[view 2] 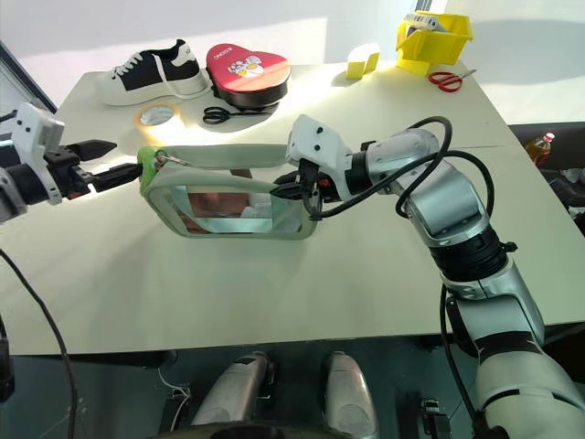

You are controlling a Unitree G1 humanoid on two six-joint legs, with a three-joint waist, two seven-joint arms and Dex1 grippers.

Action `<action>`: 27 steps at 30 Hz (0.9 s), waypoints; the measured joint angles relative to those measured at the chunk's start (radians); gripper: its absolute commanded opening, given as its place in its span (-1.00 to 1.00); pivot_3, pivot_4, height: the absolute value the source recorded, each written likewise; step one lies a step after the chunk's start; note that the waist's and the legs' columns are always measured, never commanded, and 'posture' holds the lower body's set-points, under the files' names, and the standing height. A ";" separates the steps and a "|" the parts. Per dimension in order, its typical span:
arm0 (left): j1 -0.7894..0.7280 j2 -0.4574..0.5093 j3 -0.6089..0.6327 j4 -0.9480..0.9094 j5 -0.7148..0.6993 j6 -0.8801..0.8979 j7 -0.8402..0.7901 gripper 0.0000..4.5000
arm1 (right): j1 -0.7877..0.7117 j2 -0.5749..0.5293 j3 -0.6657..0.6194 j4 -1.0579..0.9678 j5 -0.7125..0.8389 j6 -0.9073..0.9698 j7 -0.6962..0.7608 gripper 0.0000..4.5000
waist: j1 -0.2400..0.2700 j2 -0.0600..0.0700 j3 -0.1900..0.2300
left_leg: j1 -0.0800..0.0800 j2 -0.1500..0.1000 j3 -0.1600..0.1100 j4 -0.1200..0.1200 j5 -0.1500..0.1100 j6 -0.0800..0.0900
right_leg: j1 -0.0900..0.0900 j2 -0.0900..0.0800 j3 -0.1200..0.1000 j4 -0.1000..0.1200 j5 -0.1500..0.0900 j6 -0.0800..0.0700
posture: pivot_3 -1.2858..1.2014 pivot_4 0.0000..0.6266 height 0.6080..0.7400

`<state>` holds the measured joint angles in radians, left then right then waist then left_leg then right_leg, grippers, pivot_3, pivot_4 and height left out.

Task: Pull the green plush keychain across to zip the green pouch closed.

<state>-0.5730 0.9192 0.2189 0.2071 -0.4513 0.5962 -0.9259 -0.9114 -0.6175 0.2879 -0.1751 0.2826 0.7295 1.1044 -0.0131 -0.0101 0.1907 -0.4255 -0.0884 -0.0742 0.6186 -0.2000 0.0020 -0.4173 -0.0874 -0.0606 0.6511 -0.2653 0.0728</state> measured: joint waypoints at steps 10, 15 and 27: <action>-0.027 -0.042 -0.036 0.026 0.009 -0.015 -0.021 -0.15 | 0.000 0.000 0.001 -0.001 -0.004 0.002 -0.011 -1.00 | 0.000 0.000 0.000 | 0.000 0.000 0.000 0.003 0.000 0.000 | 0.001 0.000 0.000 0.001 0.000 0.000 | 0.03 -0.52 1.00; -0.033 -0.042 -0.036 0.026 0.005 -0.012 -0.031 -0.99 | 0.000 0.001 0.002 -0.001 -0.004 0.002 -0.021 -1.00 | 0.000 0.000 0.000 | 0.000 0.000 0.000 0.004 0.000 0.000 | 0.001 0.000 0.000 0.001 0.000 0.000 | 0.03 -0.52 1.00; -0.270 0.011 -0.126 -0.116 -0.057 0.113 -0.194 -0.99 | -0.003 0.016 0.004 0.027 -0.023 -0.019 -0.032 -1.00 | -0.003 -0.002 0.001 | 0.000 0.000 0.001 0.008 -0.001 0.002 | 0.003 0.001 0.001 0.003 0.001 0.001 | 0.03 -0.52 1.00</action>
<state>-0.8429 0.9304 0.0932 0.0908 -0.5084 0.7096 -1.1195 -0.9144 -0.6016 0.2914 -0.1483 0.2592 0.7103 1.0726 -0.0158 -0.0118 0.1913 -0.4254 -0.0880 -0.0735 0.6270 -0.2013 0.0040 -0.4148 -0.0864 -0.0600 0.6544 -0.2647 0.0735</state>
